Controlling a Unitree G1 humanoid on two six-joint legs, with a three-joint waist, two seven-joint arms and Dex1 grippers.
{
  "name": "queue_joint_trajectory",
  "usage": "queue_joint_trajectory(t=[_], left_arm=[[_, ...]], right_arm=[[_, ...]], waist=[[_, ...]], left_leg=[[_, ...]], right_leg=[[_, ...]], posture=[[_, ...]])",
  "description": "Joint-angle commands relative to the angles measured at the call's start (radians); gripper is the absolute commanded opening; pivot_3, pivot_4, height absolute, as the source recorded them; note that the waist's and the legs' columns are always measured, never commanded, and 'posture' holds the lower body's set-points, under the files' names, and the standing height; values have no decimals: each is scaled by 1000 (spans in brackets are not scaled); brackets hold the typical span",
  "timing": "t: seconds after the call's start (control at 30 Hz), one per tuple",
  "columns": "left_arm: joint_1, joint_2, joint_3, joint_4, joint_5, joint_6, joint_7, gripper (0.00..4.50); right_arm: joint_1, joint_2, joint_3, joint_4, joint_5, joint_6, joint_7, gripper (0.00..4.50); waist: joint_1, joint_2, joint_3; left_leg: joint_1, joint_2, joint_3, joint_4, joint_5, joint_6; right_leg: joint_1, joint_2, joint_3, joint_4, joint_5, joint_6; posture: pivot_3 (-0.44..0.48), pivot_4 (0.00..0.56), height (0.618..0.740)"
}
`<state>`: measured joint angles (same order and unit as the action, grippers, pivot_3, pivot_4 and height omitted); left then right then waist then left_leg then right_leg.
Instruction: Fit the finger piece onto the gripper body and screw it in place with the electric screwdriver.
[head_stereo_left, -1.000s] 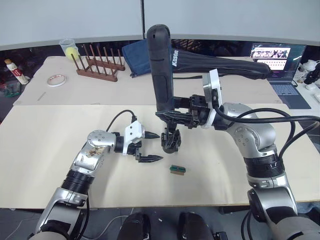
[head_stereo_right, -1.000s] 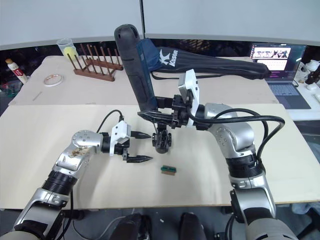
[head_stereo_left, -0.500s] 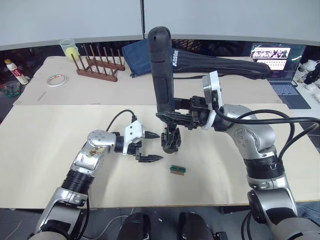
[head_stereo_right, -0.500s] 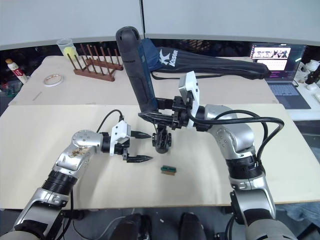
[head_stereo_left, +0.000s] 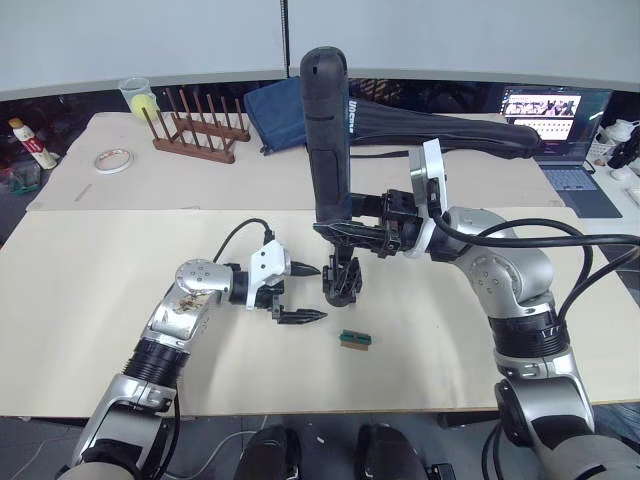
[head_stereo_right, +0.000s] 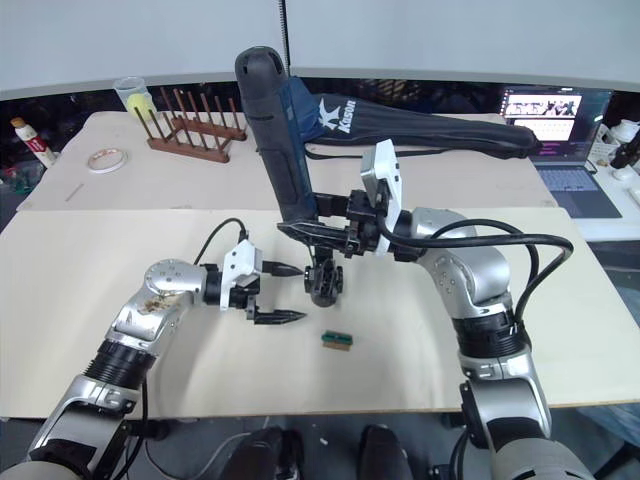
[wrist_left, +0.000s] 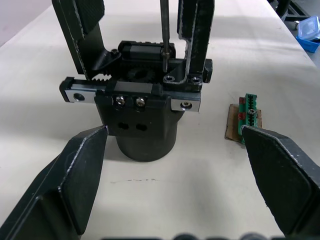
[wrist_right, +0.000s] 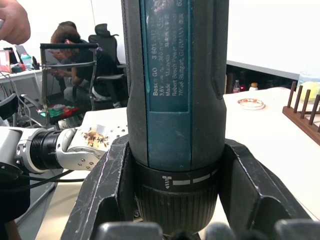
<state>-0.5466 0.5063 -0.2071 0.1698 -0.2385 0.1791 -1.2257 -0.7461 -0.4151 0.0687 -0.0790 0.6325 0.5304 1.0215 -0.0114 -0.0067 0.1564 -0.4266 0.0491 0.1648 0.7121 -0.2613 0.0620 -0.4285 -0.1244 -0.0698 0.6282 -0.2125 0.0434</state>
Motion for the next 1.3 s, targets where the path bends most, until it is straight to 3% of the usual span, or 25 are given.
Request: queue_joint_trajectory(t=[0.03,1.3], left_arm=[[-20,-1,9,-18,-4,-11,2,4500],[-20,-1,10,-11,-2,-16,4,4500]], right_arm=[[-13,11,-30,-55,24,-17,-3,1916],[-19,15,-20,-42,-20,-49,38,1916]], waist=[[0,0,0],[0,0,0]], left_leg=[[0,0,0,0,0,0],[0,0,0,0,0,0]], right_leg=[[0,0,0,0,0,0],[0,0,0,0,0,0]], posture=[[0,150,740],[0,150,740]])
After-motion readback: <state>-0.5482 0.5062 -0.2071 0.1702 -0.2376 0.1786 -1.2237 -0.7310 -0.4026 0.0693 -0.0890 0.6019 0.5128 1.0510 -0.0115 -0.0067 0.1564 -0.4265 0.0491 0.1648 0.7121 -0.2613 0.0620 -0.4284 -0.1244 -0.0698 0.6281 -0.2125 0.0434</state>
